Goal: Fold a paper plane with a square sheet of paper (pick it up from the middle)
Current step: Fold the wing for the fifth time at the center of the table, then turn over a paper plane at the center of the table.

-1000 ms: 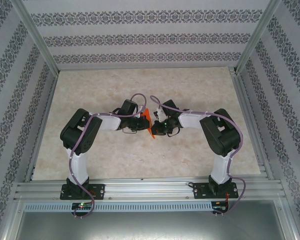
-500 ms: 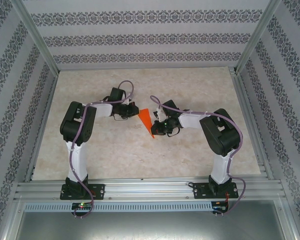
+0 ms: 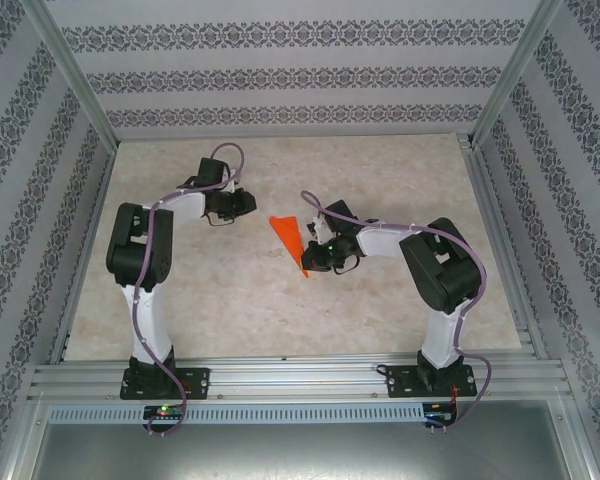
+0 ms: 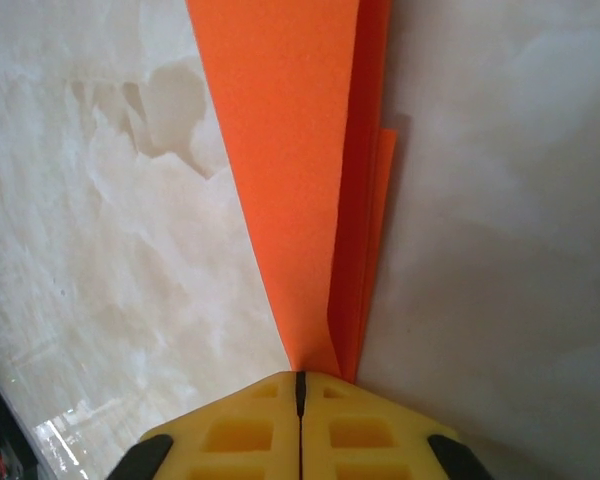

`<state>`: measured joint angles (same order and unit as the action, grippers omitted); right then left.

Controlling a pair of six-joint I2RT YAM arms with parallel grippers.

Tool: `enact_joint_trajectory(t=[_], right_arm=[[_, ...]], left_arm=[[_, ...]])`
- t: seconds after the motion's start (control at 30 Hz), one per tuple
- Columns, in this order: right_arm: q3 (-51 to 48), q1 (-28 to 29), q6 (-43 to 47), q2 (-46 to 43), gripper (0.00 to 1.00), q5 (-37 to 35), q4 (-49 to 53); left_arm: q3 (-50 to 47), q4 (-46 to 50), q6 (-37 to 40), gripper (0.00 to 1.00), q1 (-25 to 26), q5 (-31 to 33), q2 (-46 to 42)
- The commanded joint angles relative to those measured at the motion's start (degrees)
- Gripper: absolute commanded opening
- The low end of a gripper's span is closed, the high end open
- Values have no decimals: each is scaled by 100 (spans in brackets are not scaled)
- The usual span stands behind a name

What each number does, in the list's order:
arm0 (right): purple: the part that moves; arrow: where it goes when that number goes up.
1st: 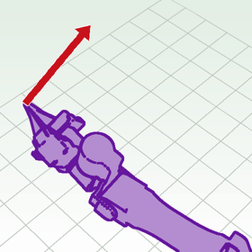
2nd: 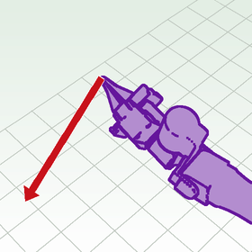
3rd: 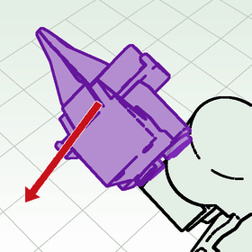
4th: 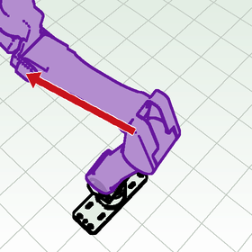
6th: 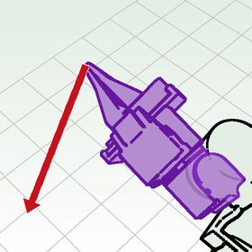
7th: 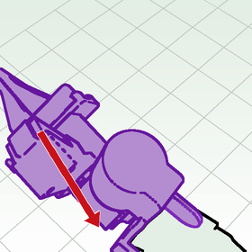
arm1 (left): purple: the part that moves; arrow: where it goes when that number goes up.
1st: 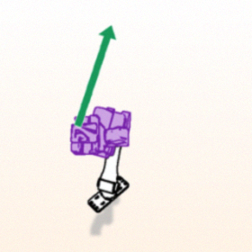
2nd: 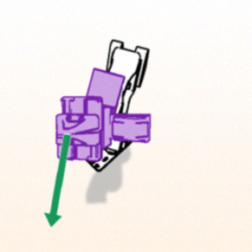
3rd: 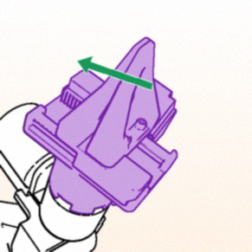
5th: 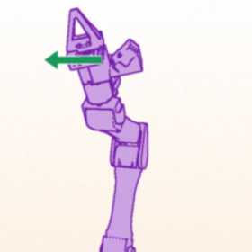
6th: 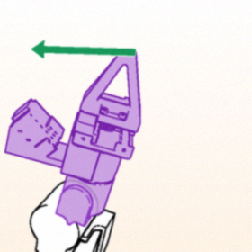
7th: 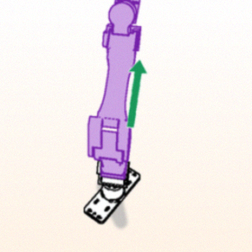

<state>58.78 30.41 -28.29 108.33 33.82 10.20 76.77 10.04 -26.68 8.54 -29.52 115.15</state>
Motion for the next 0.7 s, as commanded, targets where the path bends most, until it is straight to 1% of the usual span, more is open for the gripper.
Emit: enact_joint_trajectory(t=[0.0, 0.07, 0.1, 0.17, 0.23, 0.27, 0.37, 0.43, 0.5, 0.6, 0.67], right_arm=[[173, 46, -359, -474, 16, -58, 81], [161, -3, -520, -756, 32, -165, -17], [139, -45, -568, -874, 40, -237, -51], [-39, -160, -608, -1166, 55, -330, -218], [-301, -351, -690, -1460, 65, -455, -414], [-459, -461, -715, -1604, 68, -540, -497], [-799, -824, -699, -1917, 75, -851, -493], [-965, -1042, -678, -2047, 80, -1053, -440], [-1133, -1240, -703, -2139, 84, -1210, -433], [-1302, -1430, -764, -2192, 87, -1312, -477], [-1391, -1503, -811, -2193, 87, -1324, -515]], left_arm=[[-211, 200, -259, 35, 149, 231, -774], [-331, 435, -405, 43, 337, 494, -1008], [-391, 533, -473, 49, 451, 616, -1099], [-555, 637, -576, 67, 736, 854, -1290], [-670, 663, -685, 79, 1048, 1069, -1425], [-666, 762, -719, 83, 1214, 1229, -1450], [-402, 1337, -845, 90, 1723, 1819, -1351], [-82, 1824, -959, 92, 2050, 2252, -1146], [296, 2283, -1127, 92, 2354, 2633, -861], [661, 2689, -1475, 91, 2683, 3006, -521], [795, 2740, -1687, 89, 2782, 3040, -339]])
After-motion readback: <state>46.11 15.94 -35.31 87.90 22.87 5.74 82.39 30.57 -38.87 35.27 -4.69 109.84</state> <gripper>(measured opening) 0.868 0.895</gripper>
